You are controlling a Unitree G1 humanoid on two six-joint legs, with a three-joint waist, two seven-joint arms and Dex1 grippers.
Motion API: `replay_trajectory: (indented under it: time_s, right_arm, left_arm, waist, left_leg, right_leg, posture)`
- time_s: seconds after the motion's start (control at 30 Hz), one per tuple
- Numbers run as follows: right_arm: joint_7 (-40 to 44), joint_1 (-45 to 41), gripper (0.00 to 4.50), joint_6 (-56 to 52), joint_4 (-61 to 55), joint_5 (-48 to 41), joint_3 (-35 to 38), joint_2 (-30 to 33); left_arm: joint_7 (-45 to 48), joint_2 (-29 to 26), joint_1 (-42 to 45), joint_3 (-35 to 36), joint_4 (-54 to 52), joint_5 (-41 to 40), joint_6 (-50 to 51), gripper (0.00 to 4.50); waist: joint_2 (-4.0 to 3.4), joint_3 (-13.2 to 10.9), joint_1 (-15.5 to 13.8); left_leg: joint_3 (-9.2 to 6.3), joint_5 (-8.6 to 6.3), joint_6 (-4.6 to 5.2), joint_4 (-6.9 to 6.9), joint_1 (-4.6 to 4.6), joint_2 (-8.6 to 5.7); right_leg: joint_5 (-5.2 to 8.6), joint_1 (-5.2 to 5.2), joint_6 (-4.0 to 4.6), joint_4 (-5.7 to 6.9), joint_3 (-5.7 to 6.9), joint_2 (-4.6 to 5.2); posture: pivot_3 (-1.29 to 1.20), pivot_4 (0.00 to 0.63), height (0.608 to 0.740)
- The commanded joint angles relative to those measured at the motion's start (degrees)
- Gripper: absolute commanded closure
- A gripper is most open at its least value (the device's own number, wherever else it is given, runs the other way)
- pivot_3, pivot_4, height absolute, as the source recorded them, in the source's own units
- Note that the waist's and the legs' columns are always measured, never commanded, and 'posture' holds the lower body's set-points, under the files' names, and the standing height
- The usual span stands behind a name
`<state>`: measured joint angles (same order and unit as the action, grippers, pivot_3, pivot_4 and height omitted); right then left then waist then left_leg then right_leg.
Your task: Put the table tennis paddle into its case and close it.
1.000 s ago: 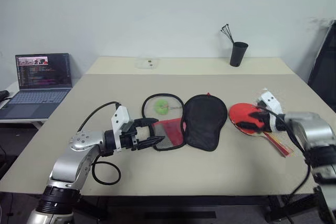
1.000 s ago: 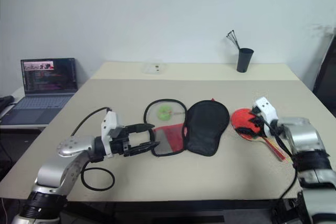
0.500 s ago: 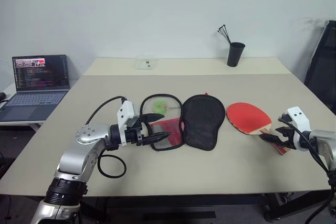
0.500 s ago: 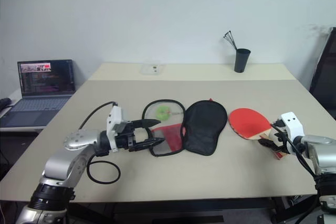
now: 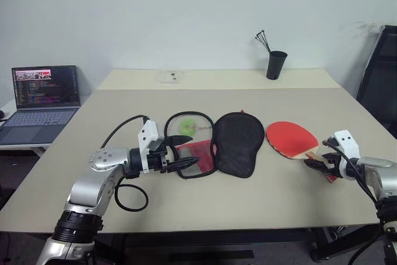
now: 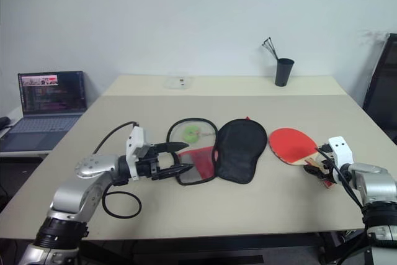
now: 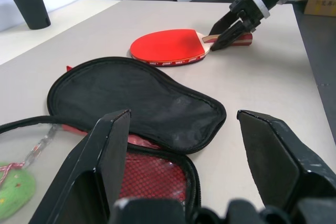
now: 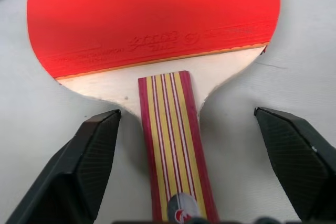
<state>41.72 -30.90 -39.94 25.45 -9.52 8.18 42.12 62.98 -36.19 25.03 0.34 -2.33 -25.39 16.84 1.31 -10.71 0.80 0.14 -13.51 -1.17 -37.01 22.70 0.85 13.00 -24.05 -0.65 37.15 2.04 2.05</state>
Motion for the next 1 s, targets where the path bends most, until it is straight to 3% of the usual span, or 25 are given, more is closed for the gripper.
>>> replay_trajectory:
  time_s: [0.03,0.27,0.47,0.57,0.7,0.8,0.9,1.0]
  right_arm:
    - [-1.6,-0.4,1.23,0.9,0.8,0.8,-1.1,-1.1]
    - [-6.4,-1.1,3.37,0.2,0.3,0.3,2.4,-0.9]
    - [-9.5,-2.3,3.44,-6.3,-9.0,-2.7,6.8,0.7]
    - [-12.3,-2.8,3.44,-13.9,-19.2,-5.7,8.5,-2.1]
    - [-20.8,-2.1,3.44,-28.0,-39.0,-10.2,8.0,-15.0]
    - [-28.2,-2.7,3.44,-35.9,-47.6,-10.7,8.4,-27.4]
    - [-33.8,-4.0,3.44,-40.5,-51.2,-9.7,8.7,-36.8]
    - [-37.2,-4.5,3.44,-40.4,-50.5,-8.4,8.0,-41.2]
  left_arm:
    - [-0.4,-0.7,-0.3,1.6,-1.5,-0.1,-1.0,0.96]
    - [-1.3,-1.1,-2.1,2.5,-2.5,-0.3,-1.0,0.96]
    - [-1.7,-1.8,-3.7,3.7,-3.1,-0.5,-1.0,0.96]
    - [-1.6,-1.9,-4.0,3.9,-3.1,-0.5,-1.1,0.96]
    - [-0.9,-2.5,-3.9,4.5,-2.8,-1.0,-1.2,0.96]
    - [-0.8,-2.8,-3.4,4.8,-2.0,-0.7,-1.9,0.96]
    - [-0.8,-3.0,-3.0,4.8,-1.6,-0.6,-2.0,0.96]
    - [-1.0,-3.1,-2.8,4.7,-1.8,-0.7,-1.8,0.96]
  waist:
    - [0.02,0.0,0.2]
    - [0.14,0.1,0.5]
    - [0.09,0.1,0.1]
    - [0.08,0.1,-0.2]
    - [0.08,0.1,0.9]
    - [0.07,0.1,0.9]
    - [0.05,0.0,0.5]
    - [0.05,0.0,-0.1]
  left_leg:
    - [0.0,0.0,0.0,0.0,0.0,0.0]
    - [0.01,0.0,0.0,-0.03,-0.06,0.0]
    - [0.02,0.0,0.0,-0.02,0.08,-0.05]
    - [0.02,0.0,0.0,0.03,0.16,-0.04]
    - [-0.01,0.0,0.0,0.04,0.11,0.17]
    - [-0.04,0.0,-0.01,0.04,0.07,0.76]
    - [-0.1,0.0,-0.01,0.04,0.13,0.84]
    - [-0.07,0.0,-0.01,0.03,0.18,0.78]
  right_leg:
    - [0.0,0.0,0.0,0.0,0.0,0.0]
    - [-0.05,0.07,-0.04,-0.01,-0.03,0.01]
    - [-0.08,-0.04,-0.08,-0.03,-0.05,0.08]
    - [-0.07,-0.11,-0.08,-0.09,-0.04,0.07]
    - [-0.07,-0.12,-0.08,-0.05,-0.07,-0.06]
    - [-0.09,-0.13,-0.04,-0.01,-0.08,-0.37]
    - [-0.1,-0.2,0.0,0.0,-0.07,-0.49]
    - [-0.1,-0.2,0.02,-0.06,-0.04,-0.42]
  posture:
    - [0.0,0.15,0.74]
    - [0.0,0.15,0.74]
    - [0.0,0.15,0.74]
    - [0.0,0.15,0.74]
    - [0.0,0.15,0.74]
    - [0.0,0.15,0.74]
    - [0.0,0.15,0.74]
    - [0.0,0.15,0.74]
